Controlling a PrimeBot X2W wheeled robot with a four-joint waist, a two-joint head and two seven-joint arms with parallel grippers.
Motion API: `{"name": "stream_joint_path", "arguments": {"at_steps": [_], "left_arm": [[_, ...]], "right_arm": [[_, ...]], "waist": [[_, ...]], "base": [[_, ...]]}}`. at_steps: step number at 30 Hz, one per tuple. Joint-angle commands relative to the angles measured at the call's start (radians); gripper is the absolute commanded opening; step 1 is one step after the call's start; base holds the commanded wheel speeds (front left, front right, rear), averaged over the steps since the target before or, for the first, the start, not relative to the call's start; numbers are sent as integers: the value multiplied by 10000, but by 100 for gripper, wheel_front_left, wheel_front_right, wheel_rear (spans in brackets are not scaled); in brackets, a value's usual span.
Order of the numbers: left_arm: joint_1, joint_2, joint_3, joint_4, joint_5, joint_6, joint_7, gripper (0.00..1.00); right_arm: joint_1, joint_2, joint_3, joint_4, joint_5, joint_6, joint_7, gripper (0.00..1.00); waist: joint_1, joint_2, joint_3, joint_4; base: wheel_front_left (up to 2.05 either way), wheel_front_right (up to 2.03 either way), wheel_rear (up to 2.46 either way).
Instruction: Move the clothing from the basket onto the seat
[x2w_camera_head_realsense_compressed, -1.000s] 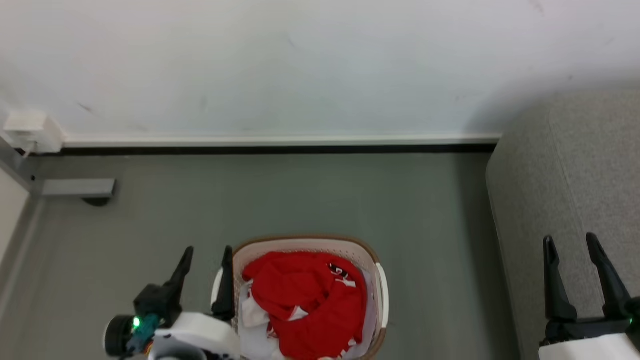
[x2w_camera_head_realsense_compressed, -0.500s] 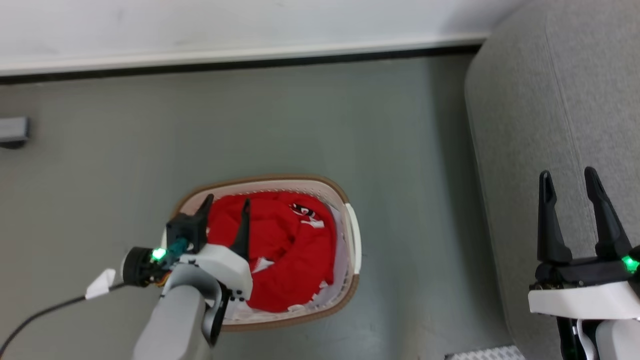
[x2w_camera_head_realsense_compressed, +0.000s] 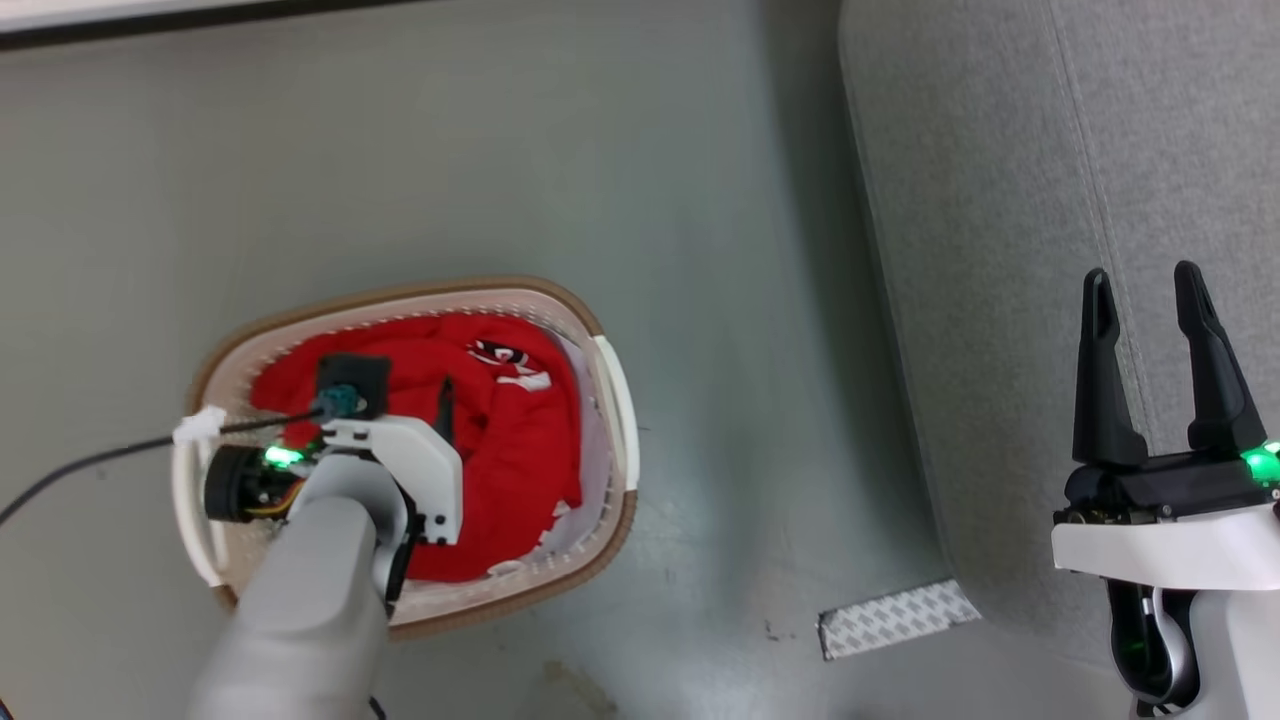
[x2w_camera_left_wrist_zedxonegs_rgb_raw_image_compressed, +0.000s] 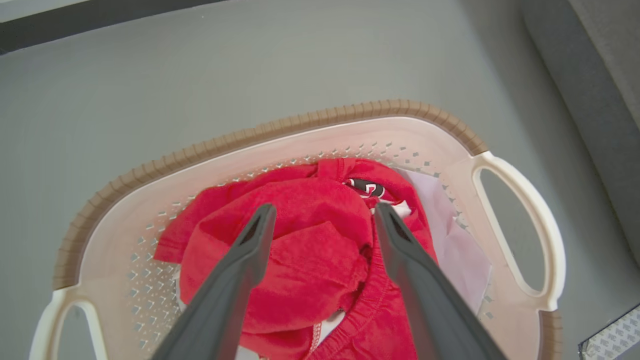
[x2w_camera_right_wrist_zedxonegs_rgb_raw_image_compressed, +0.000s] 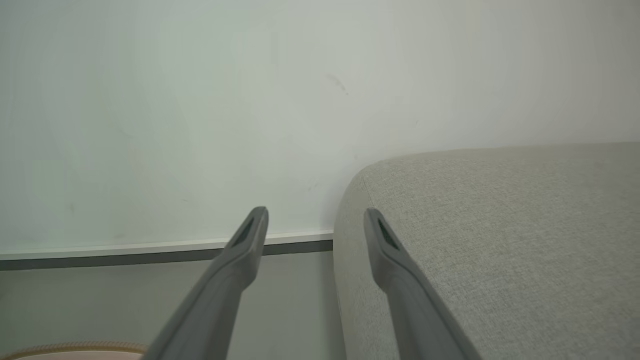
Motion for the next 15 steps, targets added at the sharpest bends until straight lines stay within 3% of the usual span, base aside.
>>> {"name": "stream_joint_path", "arguments": {"at_steps": [1,15], "left_arm": [[-174,129,-3,137,86,64,1,100],[-1206,808,-470,1483,345,-98,636,100]], "right_arm": [[-137,15,3,-42,114,-21,-34,100],[-523,14,146,-21,626,-21,-34,100]], "waist": [[-1,0,264,-233],[-1,0,1161,-628]], "base": [[0,0,0],[0,0,0]]}}
